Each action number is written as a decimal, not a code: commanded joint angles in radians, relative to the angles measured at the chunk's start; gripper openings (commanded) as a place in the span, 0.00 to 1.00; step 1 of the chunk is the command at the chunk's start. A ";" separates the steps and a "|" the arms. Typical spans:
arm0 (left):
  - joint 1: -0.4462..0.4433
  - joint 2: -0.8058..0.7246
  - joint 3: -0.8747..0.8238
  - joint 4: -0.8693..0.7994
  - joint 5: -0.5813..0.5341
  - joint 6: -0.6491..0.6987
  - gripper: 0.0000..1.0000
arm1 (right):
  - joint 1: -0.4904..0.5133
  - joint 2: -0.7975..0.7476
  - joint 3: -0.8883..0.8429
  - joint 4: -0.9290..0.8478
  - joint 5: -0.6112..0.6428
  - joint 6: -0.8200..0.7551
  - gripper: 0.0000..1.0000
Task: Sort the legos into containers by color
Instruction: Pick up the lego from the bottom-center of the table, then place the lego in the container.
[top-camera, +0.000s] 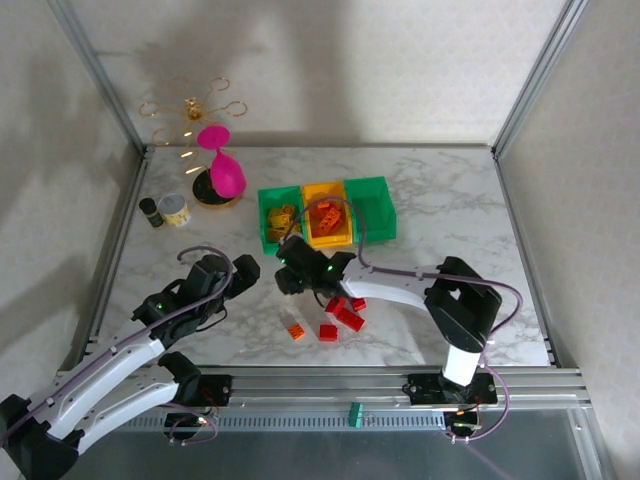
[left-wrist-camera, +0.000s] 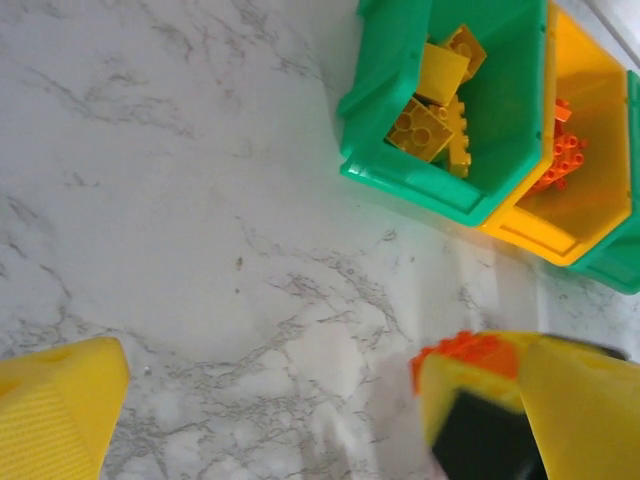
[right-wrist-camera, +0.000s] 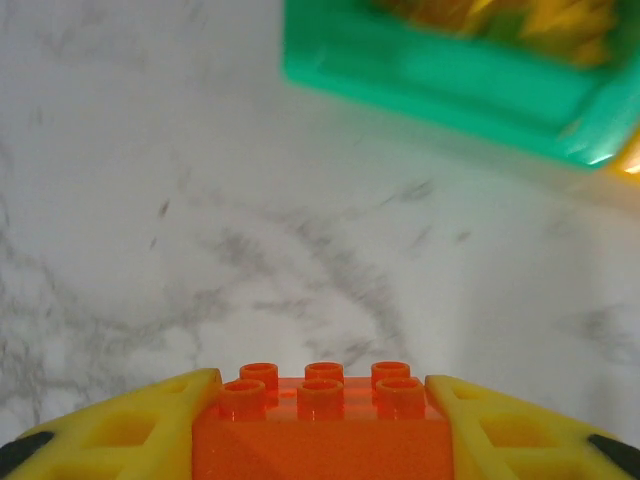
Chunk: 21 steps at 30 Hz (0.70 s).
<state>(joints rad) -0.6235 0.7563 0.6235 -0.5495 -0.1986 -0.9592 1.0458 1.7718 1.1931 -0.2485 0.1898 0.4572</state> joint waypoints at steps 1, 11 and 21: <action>0.009 0.023 0.052 0.044 0.012 0.043 1.00 | -0.088 -0.029 0.045 -0.042 0.029 -0.009 0.46; 0.010 0.164 0.119 0.173 0.070 0.111 1.00 | -0.316 0.119 0.253 -0.023 0.042 -0.080 0.47; 0.010 0.277 0.183 0.235 0.093 0.142 1.00 | -0.395 0.352 0.516 -0.073 0.084 -0.152 0.55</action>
<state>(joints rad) -0.6235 1.0222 0.7658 -0.3428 -0.1219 -0.8436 0.6579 2.0953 1.6386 -0.2882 0.2417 0.3450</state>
